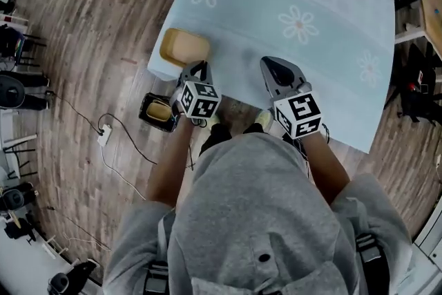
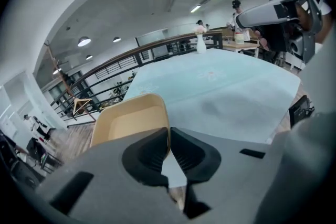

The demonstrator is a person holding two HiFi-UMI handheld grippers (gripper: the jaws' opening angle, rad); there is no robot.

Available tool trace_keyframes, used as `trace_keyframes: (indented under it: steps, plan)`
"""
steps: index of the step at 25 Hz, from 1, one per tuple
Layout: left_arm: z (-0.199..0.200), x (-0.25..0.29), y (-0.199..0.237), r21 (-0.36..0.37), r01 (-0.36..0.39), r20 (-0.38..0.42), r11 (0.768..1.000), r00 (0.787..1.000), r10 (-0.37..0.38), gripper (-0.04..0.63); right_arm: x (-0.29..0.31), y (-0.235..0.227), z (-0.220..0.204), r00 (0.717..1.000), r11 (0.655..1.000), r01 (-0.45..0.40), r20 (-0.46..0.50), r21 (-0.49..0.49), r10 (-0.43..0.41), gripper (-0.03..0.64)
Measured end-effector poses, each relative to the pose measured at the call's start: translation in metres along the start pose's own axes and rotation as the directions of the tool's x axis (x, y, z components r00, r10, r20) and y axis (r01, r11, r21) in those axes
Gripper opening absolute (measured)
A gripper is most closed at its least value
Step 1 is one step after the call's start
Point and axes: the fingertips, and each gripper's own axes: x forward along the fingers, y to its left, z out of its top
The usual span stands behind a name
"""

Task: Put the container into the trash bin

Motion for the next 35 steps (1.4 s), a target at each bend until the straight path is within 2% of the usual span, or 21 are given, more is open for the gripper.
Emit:
trace_keyframes:
  steps: [3,7,13,16,20,23,29,32,35]
  plan:
    - [-0.029,-0.02,0.039,-0.096,-0.075,-0.016,0.993,0.997,0.074,0.034,0.034,0.036,0.009,0.994,0.994,-0.105,-0.036,-0.043,0.103,0.026]
    - [-0.076,-0.049,0.085,-0.194,-0.146,-0.045,0.97,0.989,0.14,0.034,0.073,0.094,0.015,0.976,0.975,-0.206,-0.085,-0.081,0.199,0.026]
    - [-0.178,-0.087,0.125,-0.332,-0.239,-0.151,0.913,0.968,0.198,0.034,0.123,0.182,0.007,0.926,0.92,-0.366,-0.158,-0.14,0.344,0.026]
    - [-0.221,-0.102,0.143,-0.369,-0.267,-0.188,0.89,0.959,0.21,0.034,0.145,0.221,-0.001,0.903,0.897,-0.414,-0.189,-0.153,0.385,0.026]
    - [-0.269,-0.115,0.16,-0.395,-0.286,-0.232,0.873,0.951,0.206,0.034,0.169,0.262,-0.014,0.877,0.873,-0.461,-0.234,-0.162,0.419,0.026]
    - [-0.3,-0.119,0.163,-0.424,-0.271,-0.258,0.864,0.951,0.171,0.034,0.18,0.289,-0.025,0.855,0.857,-0.491,-0.274,-0.158,0.44,0.026]
    - [-0.359,-0.112,0.162,-0.441,-0.259,-0.321,0.859,0.94,0.119,0.034,0.198,0.324,-0.055,0.809,0.83,-0.54,-0.357,-0.14,0.467,0.026]
    - [-0.378,-0.104,0.162,-0.46,-0.247,-0.337,0.853,0.937,0.09,0.034,0.207,0.331,-0.06,0.798,0.824,-0.549,-0.382,-0.141,0.467,0.026]
    - [-0.392,-0.094,0.159,-0.453,-0.232,-0.358,0.861,0.932,0.063,0.034,0.213,0.333,-0.063,0.791,0.822,-0.552,-0.399,-0.138,0.465,0.026]
